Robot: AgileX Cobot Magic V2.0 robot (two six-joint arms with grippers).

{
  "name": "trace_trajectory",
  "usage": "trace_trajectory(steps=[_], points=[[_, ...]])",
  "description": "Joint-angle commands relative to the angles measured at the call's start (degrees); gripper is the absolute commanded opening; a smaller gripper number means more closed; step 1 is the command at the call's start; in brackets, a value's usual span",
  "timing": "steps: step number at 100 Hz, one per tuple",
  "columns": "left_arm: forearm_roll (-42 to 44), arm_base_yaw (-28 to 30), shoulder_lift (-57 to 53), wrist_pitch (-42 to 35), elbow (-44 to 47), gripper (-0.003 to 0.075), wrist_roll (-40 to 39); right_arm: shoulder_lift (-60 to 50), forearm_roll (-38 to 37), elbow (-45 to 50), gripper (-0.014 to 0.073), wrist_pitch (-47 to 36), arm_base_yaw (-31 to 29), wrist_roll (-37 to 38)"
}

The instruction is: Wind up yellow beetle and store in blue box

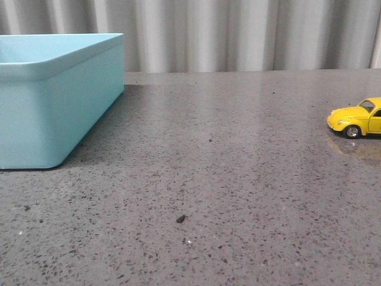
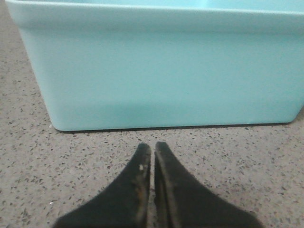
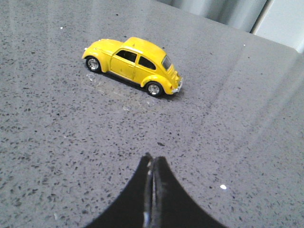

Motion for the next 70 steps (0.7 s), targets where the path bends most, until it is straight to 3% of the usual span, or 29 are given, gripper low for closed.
trace_trajectory(steps=[1,70], points=[[-0.7,0.0,-1.7,-4.1,1.5,-0.0021,-0.7,-0.8,-0.5,1.3,-0.0061,-2.1,-0.2,0.1],[-1.0,0.0,-1.7,-0.8,1.5,-0.0021,-0.7,-0.8,-0.5,1.3,-0.0061,-1.9,-0.2,0.1]])
